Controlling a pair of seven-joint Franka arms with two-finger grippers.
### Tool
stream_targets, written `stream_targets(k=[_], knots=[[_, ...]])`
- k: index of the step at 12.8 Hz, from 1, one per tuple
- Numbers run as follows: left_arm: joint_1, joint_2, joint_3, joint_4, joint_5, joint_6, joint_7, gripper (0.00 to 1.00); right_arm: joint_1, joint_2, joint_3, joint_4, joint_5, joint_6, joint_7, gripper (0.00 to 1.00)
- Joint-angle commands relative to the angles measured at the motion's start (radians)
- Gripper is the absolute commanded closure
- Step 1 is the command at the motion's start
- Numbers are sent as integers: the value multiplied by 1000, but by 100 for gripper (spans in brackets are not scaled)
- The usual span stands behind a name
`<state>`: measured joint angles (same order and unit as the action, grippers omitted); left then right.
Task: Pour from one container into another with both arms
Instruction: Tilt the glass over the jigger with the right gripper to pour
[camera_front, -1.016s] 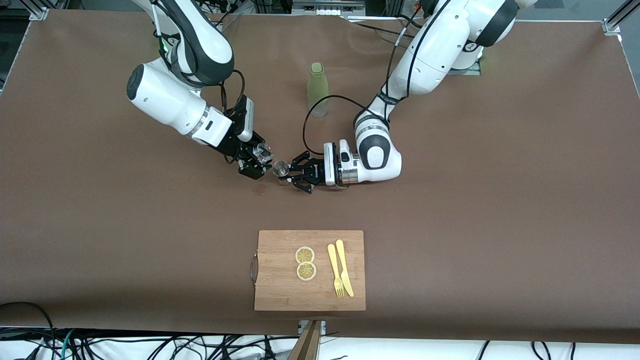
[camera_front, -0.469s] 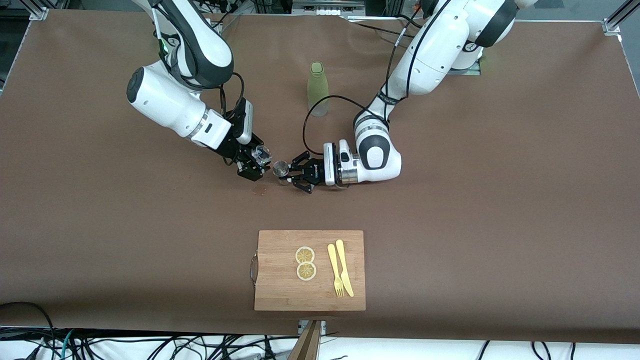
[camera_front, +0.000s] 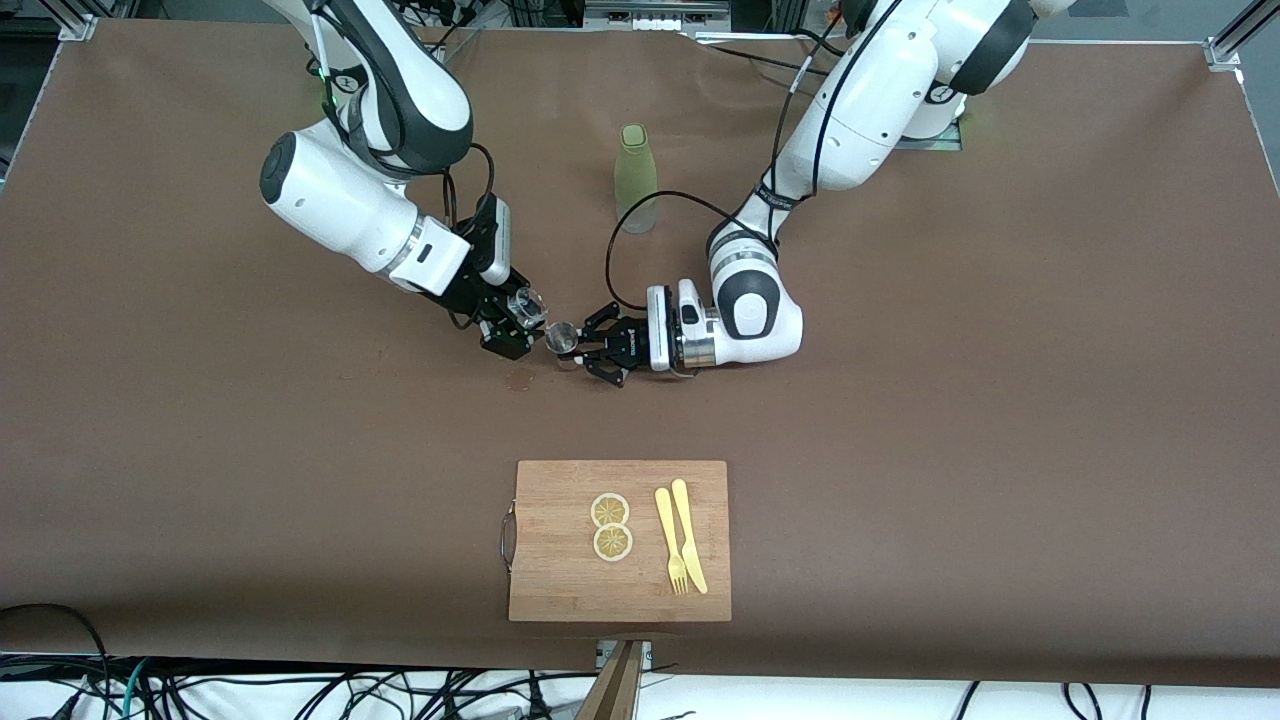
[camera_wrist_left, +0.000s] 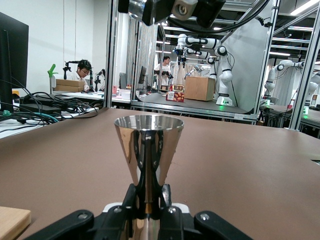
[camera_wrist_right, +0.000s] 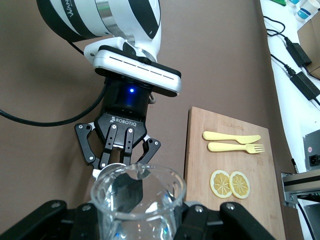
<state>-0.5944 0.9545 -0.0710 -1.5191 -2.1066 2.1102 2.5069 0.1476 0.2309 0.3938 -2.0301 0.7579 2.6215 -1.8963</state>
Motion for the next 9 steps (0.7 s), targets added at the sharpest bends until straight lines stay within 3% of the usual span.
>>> stream_targets(k=[1,9], knots=[[-16,15,7,31,-39,10,23,100,15,-7,-10,-1,-23,14,20,76],[-16,15,7,30,-38,10,21,100,26,-5,-10,-1,-43,31,20,76]])
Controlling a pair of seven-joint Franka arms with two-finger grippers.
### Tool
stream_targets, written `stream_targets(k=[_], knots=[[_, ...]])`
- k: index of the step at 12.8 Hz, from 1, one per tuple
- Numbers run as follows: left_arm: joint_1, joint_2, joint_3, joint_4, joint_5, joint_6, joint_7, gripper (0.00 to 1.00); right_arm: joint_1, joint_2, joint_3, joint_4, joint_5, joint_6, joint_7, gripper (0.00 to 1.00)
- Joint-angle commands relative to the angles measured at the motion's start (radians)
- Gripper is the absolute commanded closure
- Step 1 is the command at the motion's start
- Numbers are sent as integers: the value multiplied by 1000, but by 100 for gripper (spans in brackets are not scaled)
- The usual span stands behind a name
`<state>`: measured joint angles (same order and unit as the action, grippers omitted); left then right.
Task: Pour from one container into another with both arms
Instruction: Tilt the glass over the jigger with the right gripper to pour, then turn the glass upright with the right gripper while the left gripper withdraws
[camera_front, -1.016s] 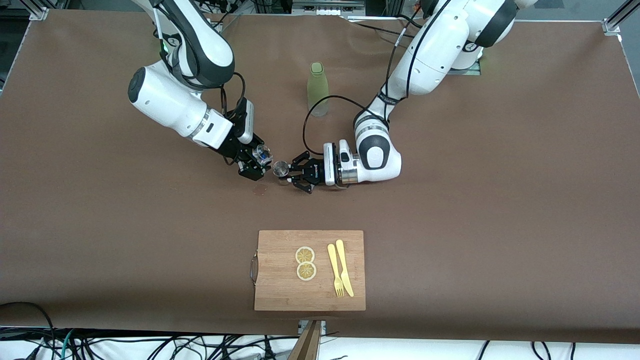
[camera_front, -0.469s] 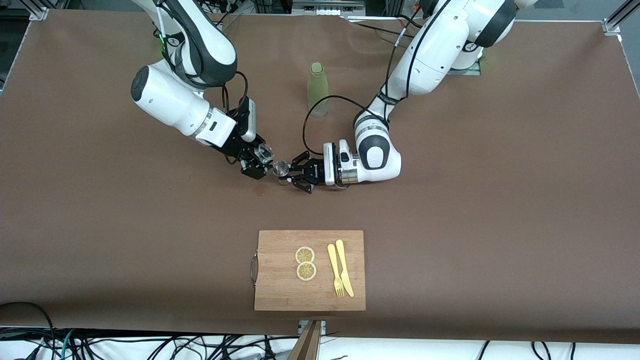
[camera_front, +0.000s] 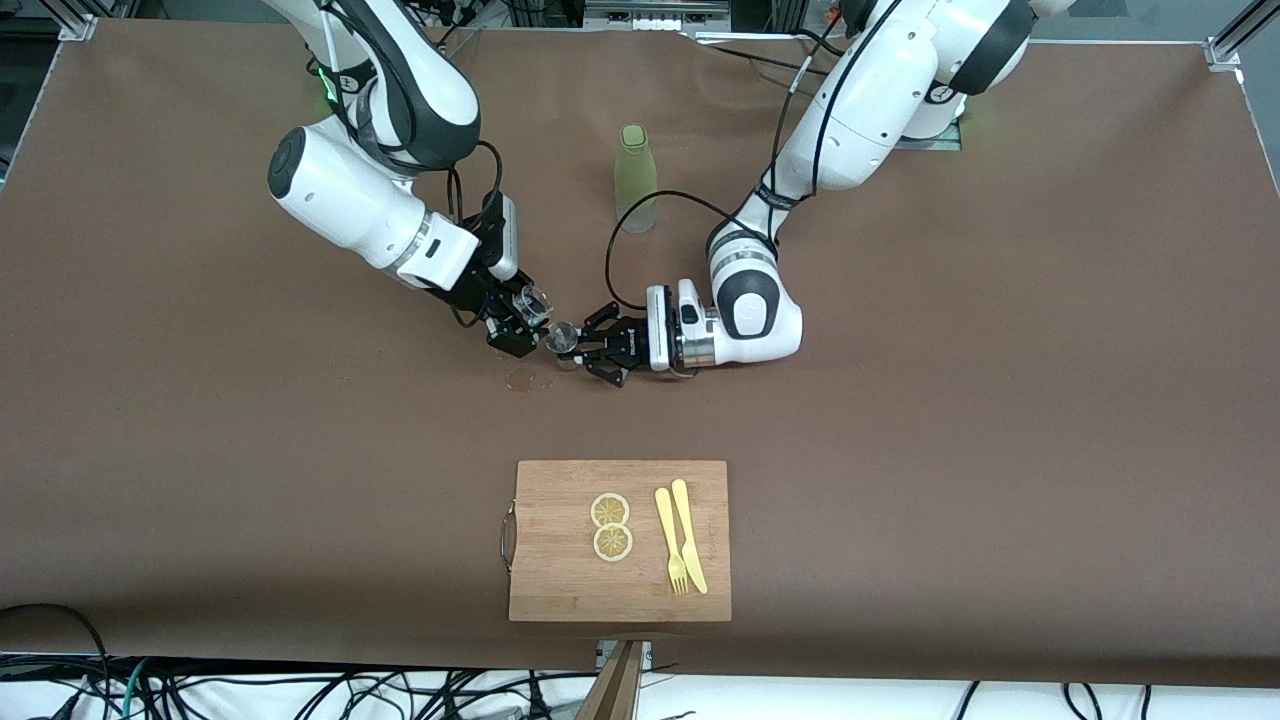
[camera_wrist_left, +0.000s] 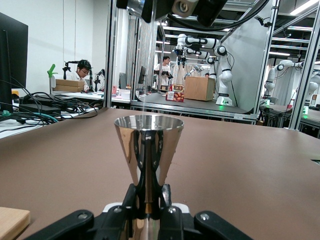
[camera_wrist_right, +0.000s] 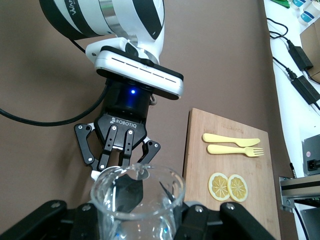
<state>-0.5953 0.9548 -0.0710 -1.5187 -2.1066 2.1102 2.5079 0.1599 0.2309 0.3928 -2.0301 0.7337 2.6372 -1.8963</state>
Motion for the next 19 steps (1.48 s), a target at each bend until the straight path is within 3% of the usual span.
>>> stream_targets(k=[1,7,9,14,19], knots=[[-15,15,7,29,-38,10,20,100,13,-5,-9,-1,-17,12,20,76],[-15,15,7,29,-41,8,20,100,9,-5,-9,-1,9,6,22,76],[-15,15,7,29,-43,8,20,100,4,-8,-9,-1,71,3,28,76],[-15,10,7,29,-43,7,20,100,-14,-25,-20,-1,323,-81,20,76],[-3,-14,14,12,-27,-2,23,100,-68,-31,-141,-1,530,-371,-102,76]])
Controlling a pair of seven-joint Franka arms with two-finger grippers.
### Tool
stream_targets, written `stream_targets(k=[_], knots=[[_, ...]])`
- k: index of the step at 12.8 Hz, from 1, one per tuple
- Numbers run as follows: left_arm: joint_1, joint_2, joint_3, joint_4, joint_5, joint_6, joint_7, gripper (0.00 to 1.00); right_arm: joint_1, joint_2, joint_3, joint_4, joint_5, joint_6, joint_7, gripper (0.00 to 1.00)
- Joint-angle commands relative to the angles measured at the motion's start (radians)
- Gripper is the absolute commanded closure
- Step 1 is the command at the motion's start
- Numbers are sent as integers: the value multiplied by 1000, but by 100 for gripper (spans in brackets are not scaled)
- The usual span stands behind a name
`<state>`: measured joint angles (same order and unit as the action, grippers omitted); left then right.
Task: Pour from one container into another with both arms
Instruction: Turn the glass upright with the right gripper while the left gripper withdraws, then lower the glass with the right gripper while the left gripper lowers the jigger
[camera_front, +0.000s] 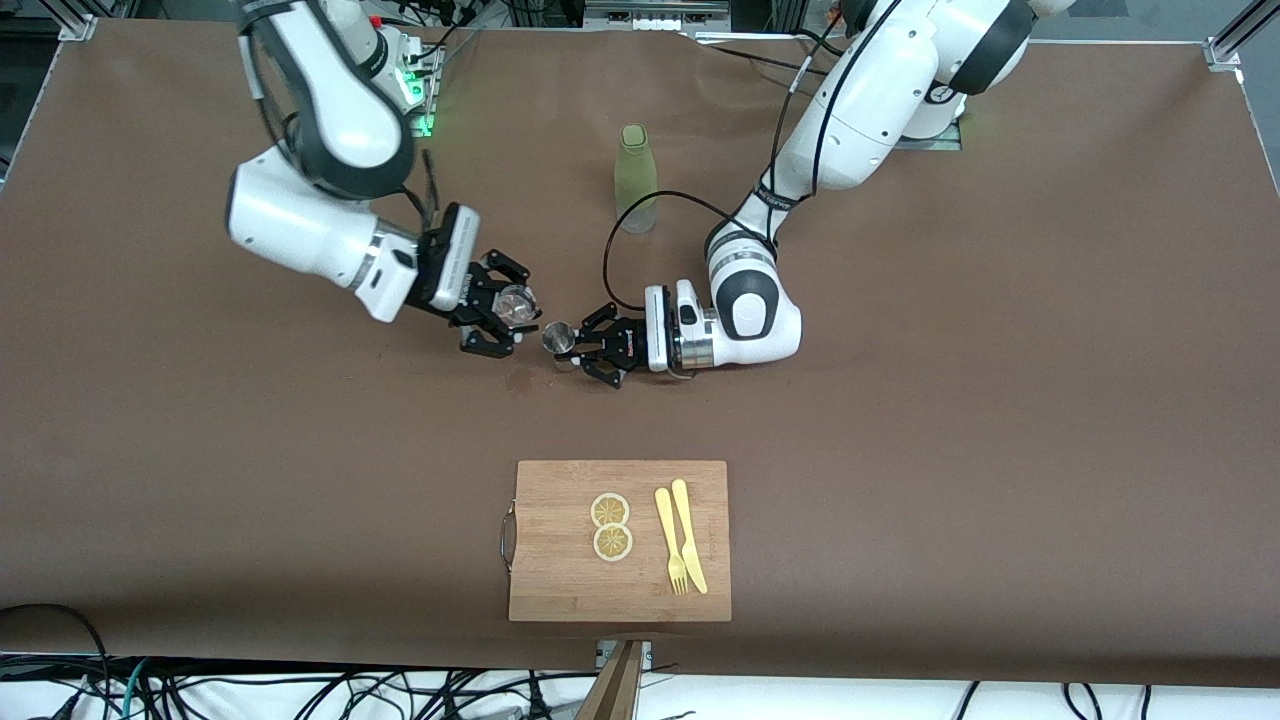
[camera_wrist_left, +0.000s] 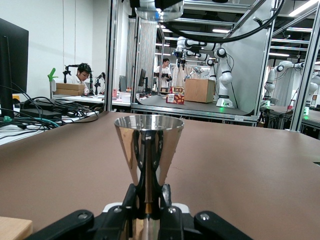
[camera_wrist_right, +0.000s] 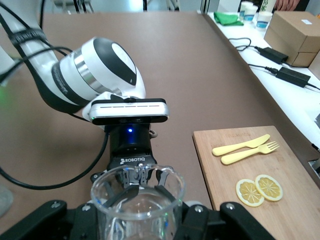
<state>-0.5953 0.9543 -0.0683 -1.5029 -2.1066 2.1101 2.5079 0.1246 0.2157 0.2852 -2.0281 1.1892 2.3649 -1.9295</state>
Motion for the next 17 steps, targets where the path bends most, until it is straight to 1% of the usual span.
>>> stream_targets(k=[1,2,4,5,8,9,12,13,15,17], knots=[[0,-17,21,-16,-24,-7,23,100,-39,-9,-79,-3,84,-161,-103,76],[8,-28,22,-34,-21,-15,26,100,-46,-4,-131,-4,84,-235,-112,76],[28,-35,24,-52,0,-18,46,100,-62,22,-220,-3,83,-321,-182,76],[34,-43,24,-68,11,-22,48,100,-83,45,-247,-3,83,-376,-216,76],[64,-63,24,-102,55,-22,52,100,-106,128,-365,-3,86,-516,-351,76],[77,-80,24,-123,77,-24,51,100,-120,163,-392,-3,87,-564,-393,76],[121,-115,22,-178,137,-44,54,100,-152,252,-440,-1,113,-605,-541,75],[144,-121,24,-194,161,-64,69,100,-170,293,-442,0,130,-615,-574,75],[193,-166,24,-259,200,-102,86,100,-184,367,-442,17,193,-618,-670,75],[261,-195,24,-299,297,-145,89,100,-191,427,-442,19,231,-647,-721,75]])
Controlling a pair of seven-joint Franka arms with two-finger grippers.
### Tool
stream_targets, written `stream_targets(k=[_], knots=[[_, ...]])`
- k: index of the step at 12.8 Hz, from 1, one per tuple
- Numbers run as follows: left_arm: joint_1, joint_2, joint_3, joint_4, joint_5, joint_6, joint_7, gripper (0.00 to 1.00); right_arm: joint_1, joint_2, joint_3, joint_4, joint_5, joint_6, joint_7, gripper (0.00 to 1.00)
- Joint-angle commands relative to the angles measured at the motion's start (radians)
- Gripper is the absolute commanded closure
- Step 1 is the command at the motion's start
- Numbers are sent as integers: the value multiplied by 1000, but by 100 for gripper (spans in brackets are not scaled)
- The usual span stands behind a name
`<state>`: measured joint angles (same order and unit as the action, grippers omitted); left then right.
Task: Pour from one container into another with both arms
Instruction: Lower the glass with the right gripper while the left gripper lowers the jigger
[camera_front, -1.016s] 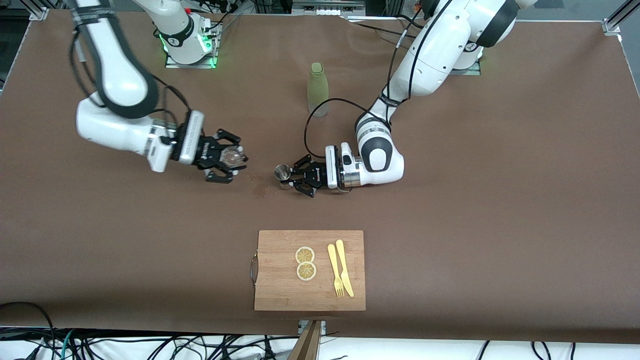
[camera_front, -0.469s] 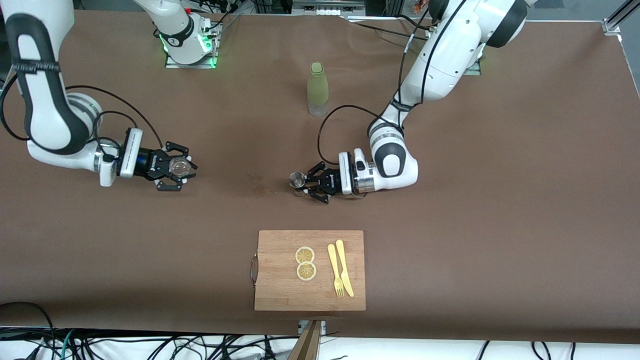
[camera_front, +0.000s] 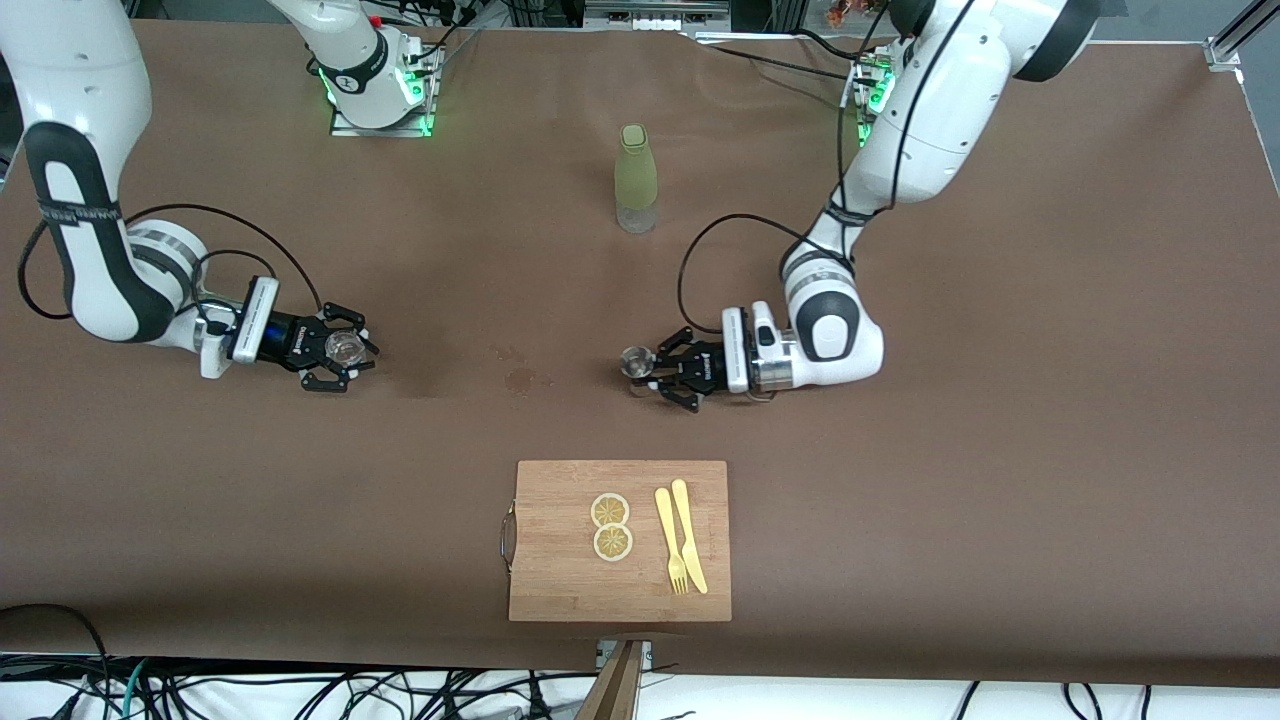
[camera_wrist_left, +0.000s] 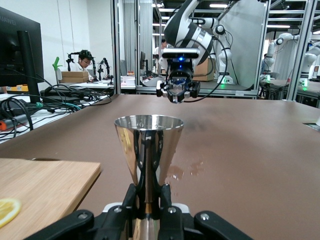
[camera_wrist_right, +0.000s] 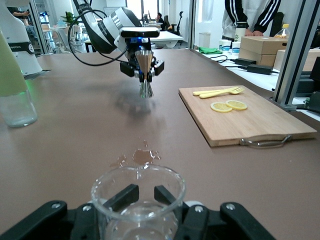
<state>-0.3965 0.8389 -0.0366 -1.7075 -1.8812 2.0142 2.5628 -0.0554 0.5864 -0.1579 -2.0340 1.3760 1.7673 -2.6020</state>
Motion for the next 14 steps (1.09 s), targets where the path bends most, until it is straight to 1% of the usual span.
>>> stream_targets(k=[1,2,3,7,9,12,13,14], knots=[[106,-86,-5,-107,129,-95,42,100,-11,93,0,26,67,-61,-79,75],[151,-87,4,-128,167,-144,78,100,-14,121,-6,38,70,-63,-113,75],[194,-87,17,-139,180,-197,111,100,-14,133,-11,43,71,-62,-131,75],[320,-98,130,-144,416,-389,117,100,-26,184,-28,47,64,-81,-179,74],[364,-99,182,-142,500,-468,126,100,-27,188,-37,48,57,-81,-184,74],[468,-81,222,-147,609,-587,204,100,-29,194,-51,48,17,-81,-185,71],[496,-70,239,-147,641,-622,224,100,-29,196,-51,48,14,-81,-185,61],[522,-69,260,-147,672,-644,250,100,-29,196,-52,48,8,-81,-185,38]])
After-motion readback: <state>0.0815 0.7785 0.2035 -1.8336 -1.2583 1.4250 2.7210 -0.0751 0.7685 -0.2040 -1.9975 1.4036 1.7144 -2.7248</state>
